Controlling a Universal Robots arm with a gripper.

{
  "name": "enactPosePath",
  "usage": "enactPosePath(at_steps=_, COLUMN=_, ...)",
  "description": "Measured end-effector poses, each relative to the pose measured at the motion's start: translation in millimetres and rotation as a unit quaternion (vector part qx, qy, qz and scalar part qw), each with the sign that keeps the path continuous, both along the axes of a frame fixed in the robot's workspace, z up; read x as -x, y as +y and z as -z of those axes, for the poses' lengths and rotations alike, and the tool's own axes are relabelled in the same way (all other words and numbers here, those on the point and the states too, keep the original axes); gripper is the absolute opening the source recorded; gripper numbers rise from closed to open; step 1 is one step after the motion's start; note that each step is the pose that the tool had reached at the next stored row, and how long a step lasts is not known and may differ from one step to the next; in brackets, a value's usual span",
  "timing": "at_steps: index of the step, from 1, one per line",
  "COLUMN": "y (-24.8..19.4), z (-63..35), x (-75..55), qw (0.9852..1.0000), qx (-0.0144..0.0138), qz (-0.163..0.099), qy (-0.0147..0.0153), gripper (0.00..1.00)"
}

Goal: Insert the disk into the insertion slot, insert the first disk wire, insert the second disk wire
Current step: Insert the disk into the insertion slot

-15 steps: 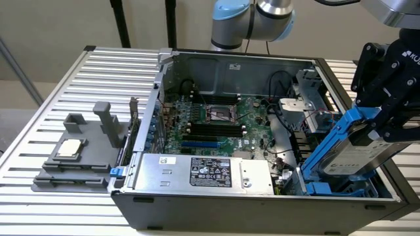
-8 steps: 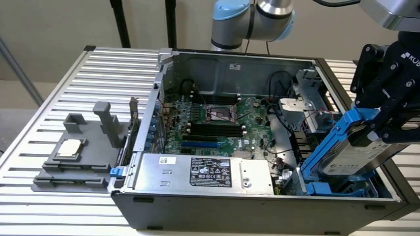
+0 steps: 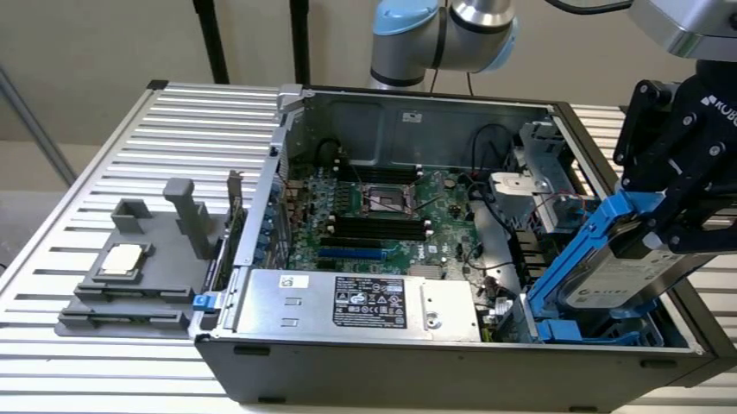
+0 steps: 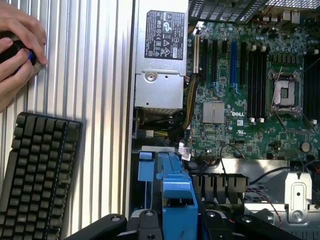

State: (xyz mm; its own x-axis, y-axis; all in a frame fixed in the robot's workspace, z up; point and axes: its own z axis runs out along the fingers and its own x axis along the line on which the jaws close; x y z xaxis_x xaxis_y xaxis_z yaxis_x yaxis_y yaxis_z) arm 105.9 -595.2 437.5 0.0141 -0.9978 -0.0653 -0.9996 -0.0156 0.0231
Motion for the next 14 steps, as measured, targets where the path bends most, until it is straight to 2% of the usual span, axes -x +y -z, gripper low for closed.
enactPosePath(at_steps=8, y=0.0, z=2.6, x=-0.1, qw=1.0000, qx=-0.0004, qz=0.000, qy=0.0000, gripper=0.33)
enactPosePath(at_steps=14, y=0.0, z=5.1, x=-0.1, qw=1.0000, qx=-0.0023, qz=-0.001, qy=0.0000, gripper=0.33)
